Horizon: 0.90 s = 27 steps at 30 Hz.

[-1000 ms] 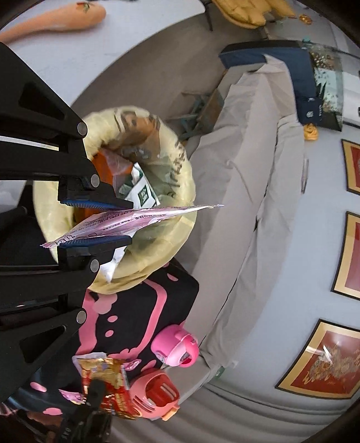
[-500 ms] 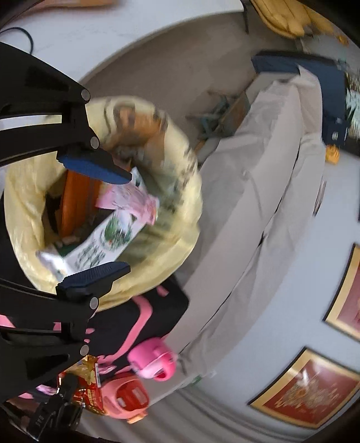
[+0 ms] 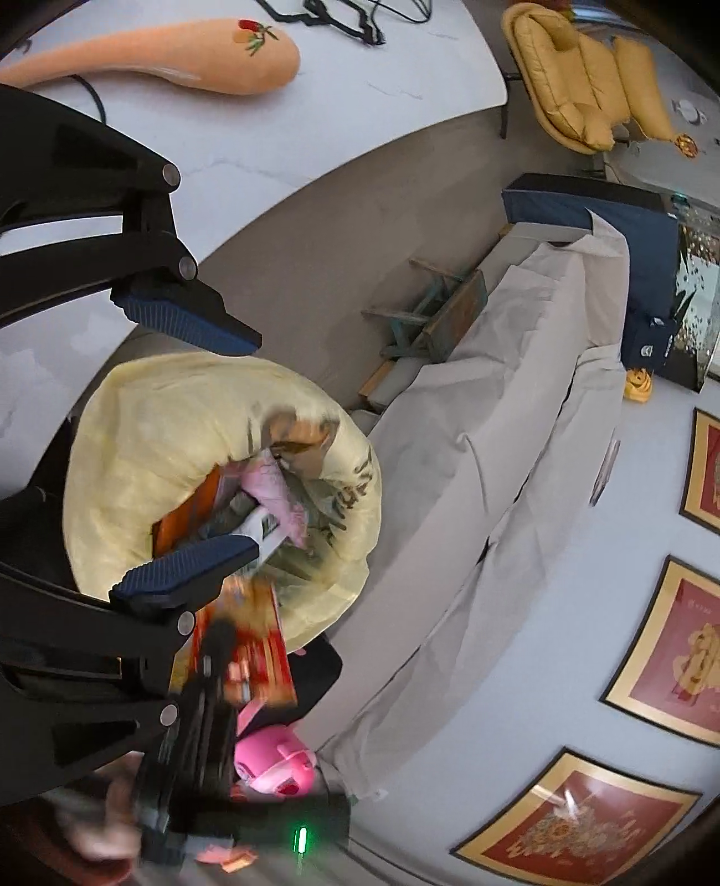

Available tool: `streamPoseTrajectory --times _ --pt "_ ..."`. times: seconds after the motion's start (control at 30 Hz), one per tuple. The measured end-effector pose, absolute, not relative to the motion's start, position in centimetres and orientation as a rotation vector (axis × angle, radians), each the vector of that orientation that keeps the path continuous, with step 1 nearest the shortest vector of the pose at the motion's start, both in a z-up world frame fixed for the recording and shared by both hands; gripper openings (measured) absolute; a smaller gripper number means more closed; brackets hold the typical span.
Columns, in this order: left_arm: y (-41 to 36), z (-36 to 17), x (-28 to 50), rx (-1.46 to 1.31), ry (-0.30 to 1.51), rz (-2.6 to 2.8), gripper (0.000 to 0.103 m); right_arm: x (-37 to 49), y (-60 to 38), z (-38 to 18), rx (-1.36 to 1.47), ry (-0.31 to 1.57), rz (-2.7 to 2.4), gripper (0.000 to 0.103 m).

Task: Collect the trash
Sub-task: 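Carry the pink strip and red pack over the yellow bin and release both, then grasp the pink hawthorn-stick packet with the left gripper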

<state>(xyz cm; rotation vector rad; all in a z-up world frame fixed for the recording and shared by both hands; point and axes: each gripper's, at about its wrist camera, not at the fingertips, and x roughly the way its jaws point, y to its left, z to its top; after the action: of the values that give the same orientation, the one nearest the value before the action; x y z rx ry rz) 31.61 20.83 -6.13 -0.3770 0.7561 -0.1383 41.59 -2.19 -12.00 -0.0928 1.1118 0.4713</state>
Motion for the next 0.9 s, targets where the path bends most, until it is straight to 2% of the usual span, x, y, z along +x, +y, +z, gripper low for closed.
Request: streamPoseTrajectory --times 0.23,0.43,0.5,0.57,0.9 --pt "22.1 -7.0 31.0 -0.384 0.754 -0.122 0.069 44.6 1.1 -17.6 -0.142 1.303 0.452 0.014" --pt "22.2 -7.6 31.1 -0.374 0.751 -0.104 0.073 44.4 1.7 -17.3 -0.164 1.257 0.44 0.017" --pt "22.1 -7.6 31.0 -0.383 0.752 -0.098 0.075 43.8 1.1 -16.2 -0.155 1.216 0.439 0.026" --pt "22.0 -7.4 30.7 -0.383 0.744 -0.092 0.077 43.2 0.7 -14.7 -0.159 1.158 0.431 0.046" --pt "19.8 -4.9 29.3 -0.313 0.696 -0.075 0.08 39.1 -6.3 -6.0 -0.073 0.924 0.375 0.056"
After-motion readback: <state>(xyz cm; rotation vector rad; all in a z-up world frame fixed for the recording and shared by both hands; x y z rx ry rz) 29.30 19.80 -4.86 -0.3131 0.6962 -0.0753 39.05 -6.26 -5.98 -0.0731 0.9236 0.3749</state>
